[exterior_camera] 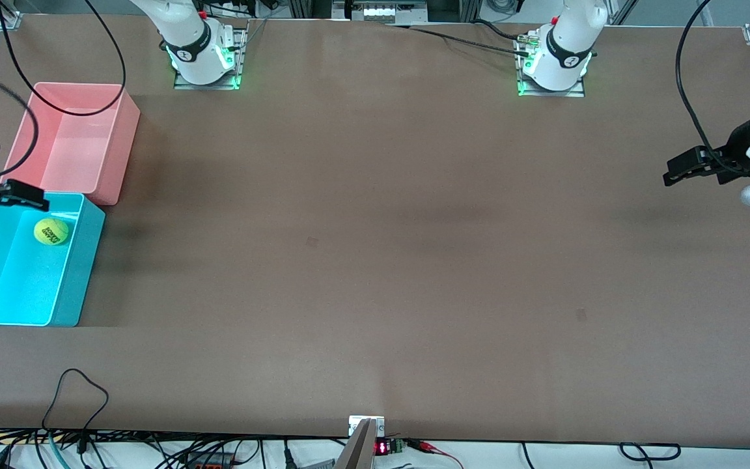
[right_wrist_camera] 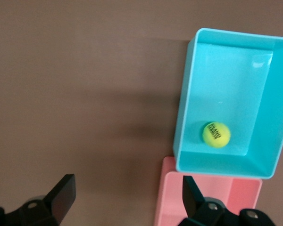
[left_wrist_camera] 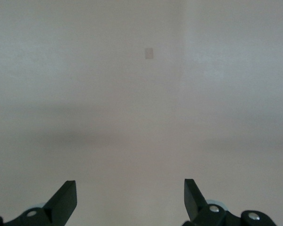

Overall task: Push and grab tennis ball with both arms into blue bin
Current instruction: 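Open the right gripper to drop the ball into the cyan bin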

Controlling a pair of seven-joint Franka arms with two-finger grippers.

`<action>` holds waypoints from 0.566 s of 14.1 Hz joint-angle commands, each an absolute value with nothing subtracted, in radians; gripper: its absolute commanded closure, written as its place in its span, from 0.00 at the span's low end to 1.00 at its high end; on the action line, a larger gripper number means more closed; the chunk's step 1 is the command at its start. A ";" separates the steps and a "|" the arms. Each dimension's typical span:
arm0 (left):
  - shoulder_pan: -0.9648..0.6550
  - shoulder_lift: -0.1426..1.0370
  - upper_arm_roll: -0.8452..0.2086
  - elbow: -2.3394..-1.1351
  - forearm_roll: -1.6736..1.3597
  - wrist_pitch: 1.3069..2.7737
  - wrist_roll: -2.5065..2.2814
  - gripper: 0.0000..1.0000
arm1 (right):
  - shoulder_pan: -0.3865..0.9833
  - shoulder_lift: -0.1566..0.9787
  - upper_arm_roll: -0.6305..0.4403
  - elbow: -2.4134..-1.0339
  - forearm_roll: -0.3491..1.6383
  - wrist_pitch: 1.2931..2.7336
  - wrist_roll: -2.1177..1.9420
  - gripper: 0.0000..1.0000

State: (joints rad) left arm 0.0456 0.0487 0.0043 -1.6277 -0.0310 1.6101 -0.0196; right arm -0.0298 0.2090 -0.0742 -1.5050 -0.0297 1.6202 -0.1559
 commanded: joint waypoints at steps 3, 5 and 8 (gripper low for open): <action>0.066 0.081 0.003 -1.589 -0.026 1.594 -0.026 0.00 | -0.041 0.144 -0.018 -1.483 -0.029 1.536 -0.087 0.00; 0.066 0.081 0.003 -1.588 -0.023 1.594 -0.023 0.00 | -0.041 0.135 -0.018 -1.483 -0.023 1.531 -0.086 0.00; 0.066 0.080 0.003 -1.572 -0.028 1.589 -0.026 0.00 | -0.041 0.132 -0.018 -1.483 -0.023 1.529 -0.086 0.00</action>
